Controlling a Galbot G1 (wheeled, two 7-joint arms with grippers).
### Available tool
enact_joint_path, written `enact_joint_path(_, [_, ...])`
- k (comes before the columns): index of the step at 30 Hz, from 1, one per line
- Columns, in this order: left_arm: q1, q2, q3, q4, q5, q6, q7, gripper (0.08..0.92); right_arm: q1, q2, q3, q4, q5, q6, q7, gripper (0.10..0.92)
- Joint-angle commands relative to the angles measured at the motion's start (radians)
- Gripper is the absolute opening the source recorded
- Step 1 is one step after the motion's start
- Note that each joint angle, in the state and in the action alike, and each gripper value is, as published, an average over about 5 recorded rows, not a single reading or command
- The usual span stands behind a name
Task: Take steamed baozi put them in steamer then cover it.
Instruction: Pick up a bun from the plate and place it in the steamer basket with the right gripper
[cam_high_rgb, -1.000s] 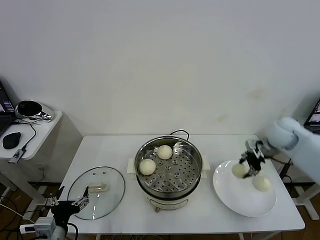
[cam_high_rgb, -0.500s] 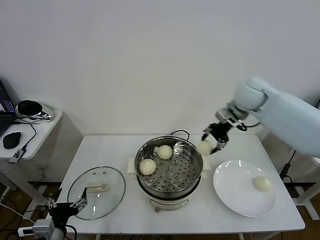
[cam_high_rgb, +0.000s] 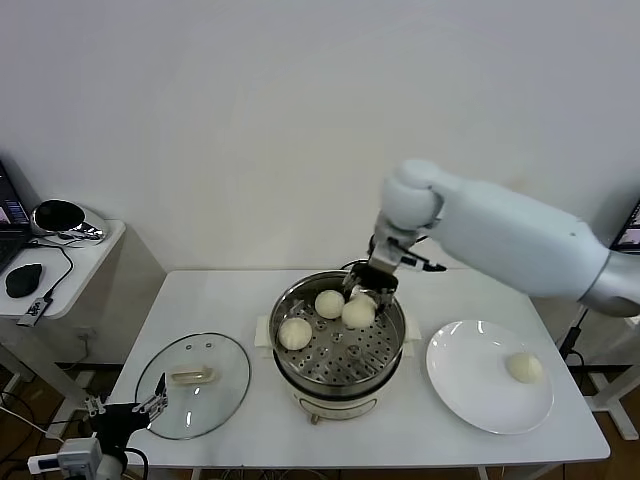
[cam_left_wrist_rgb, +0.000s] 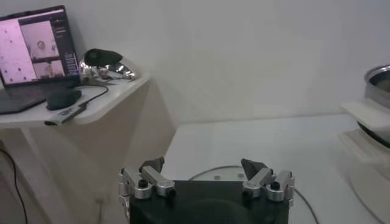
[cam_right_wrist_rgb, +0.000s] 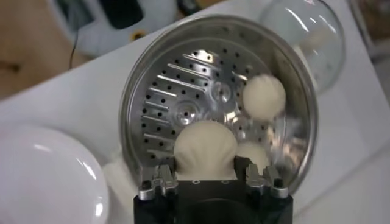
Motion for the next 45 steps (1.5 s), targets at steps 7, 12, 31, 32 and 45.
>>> enact_joint_path(7, [-0.017,0.003,-0.001,0.021,-0.005,0.0,0.001,0.823,-0.069,0.13,-0.073,0.028,-0.195,0.156,0.027,0.587])
enact_joint_path(12, [-0.013,0.003,-0.003,0.019,-0.012,-0.004,0.003,0.823,-0.102,0.128,-0.077,0.037,-0.209,0.154,0.028,0.592])
enact_joint_path(31, [-0.013,-0.001,0.0,0.018,-0.012,-0.005,0.002,0.823,-0.113,0.117,-0.081,0.08,-0.184,0.112,0.021,0.589])
enact_joint_path(32, [-0.013,0.0,-0.002,0.017,-0.013,-0.005,0.002,0.823,-0.11,0.114,-0.085,0.082,-0.175,0.106,0.021,0.59])
enact_joint_path(45, [-0.017,-0.002,-0.008,0.008,-0.021,-0.003,0.001,0.823,-0.052,0.063,-0.063,0.136,-0.137,0.055,0.034,0.748])
